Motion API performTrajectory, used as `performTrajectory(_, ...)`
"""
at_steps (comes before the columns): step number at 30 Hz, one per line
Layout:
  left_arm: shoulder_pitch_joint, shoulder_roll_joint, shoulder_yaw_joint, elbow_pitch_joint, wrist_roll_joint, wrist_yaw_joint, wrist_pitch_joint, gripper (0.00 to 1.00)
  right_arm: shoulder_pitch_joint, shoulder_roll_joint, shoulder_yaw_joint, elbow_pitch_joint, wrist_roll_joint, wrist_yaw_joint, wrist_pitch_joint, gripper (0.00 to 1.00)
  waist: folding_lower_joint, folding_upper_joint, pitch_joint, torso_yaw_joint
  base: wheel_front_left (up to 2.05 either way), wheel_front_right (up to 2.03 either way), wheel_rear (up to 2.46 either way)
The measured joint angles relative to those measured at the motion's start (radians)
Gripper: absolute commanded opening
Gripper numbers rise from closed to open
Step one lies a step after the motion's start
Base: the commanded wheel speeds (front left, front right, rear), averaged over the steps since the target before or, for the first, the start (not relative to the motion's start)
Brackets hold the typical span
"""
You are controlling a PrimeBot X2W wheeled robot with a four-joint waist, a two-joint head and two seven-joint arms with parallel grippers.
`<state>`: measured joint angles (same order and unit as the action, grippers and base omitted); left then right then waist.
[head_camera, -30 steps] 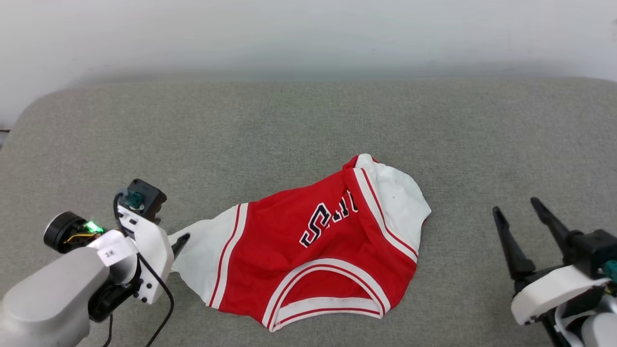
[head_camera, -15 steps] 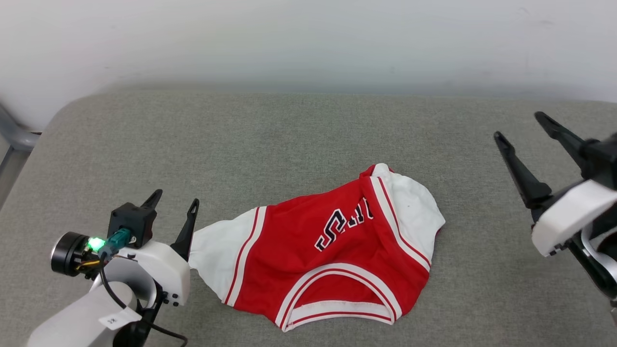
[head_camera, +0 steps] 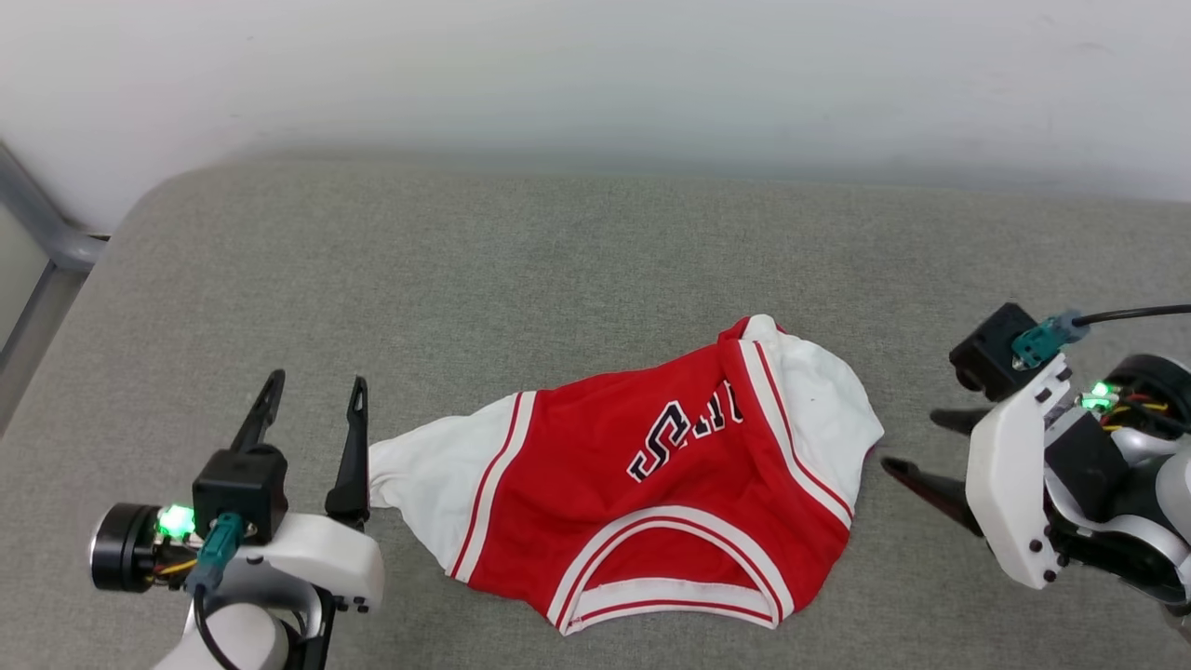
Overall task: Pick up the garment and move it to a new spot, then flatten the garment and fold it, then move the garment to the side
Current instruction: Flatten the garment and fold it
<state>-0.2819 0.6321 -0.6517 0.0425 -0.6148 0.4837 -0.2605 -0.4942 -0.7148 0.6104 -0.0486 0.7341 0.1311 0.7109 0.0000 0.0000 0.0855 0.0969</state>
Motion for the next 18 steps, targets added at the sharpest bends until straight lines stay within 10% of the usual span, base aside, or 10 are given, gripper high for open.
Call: performTrajectory(18, 0.118, -0.248, 0.238, 0.016, 0.230, -0.147, -0.002, 1.00, -0.020, 0.169, 0.019, 0.381, 0.100, 0.000, 0.051, 1.00, 0.0000, 0.0000, 0.102, 0.055, 0.00, 0.00, 0.00)
